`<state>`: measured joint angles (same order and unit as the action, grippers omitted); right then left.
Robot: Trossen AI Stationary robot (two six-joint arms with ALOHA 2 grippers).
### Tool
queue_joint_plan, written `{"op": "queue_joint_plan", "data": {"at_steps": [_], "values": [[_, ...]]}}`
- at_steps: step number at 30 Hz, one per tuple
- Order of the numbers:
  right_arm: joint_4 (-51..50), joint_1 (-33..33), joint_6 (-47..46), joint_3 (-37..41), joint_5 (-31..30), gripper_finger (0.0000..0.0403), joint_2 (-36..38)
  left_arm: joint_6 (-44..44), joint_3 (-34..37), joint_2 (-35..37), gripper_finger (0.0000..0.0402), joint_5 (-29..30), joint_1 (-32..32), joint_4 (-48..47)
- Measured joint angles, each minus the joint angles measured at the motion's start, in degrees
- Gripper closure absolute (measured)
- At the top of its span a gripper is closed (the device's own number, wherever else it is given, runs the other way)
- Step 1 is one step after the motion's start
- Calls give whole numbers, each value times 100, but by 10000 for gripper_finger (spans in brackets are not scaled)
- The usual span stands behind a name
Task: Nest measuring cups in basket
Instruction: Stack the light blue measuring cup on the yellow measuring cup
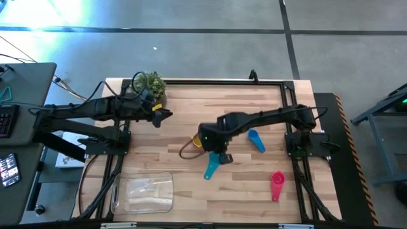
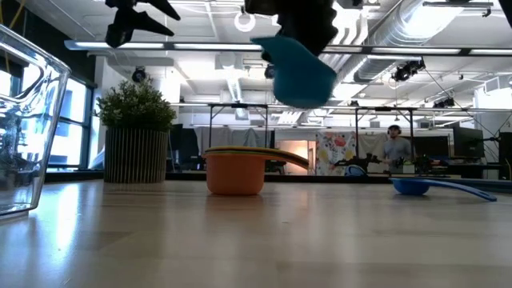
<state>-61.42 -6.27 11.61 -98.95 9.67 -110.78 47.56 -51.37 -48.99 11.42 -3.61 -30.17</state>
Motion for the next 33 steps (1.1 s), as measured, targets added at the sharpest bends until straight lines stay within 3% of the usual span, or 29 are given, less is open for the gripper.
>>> {"op": "queue_joint_plan", "data": {"at_steps": [15, 33], "values": [[1191, -564, -278, 1420, -277, 403, 0, 962, 0, -14, 273, 17, 808, 11], [1541, -526, -407, 1835, -387, 403, 2, 1387, 2, -1047, 273, 114, 1677, 941]]}}
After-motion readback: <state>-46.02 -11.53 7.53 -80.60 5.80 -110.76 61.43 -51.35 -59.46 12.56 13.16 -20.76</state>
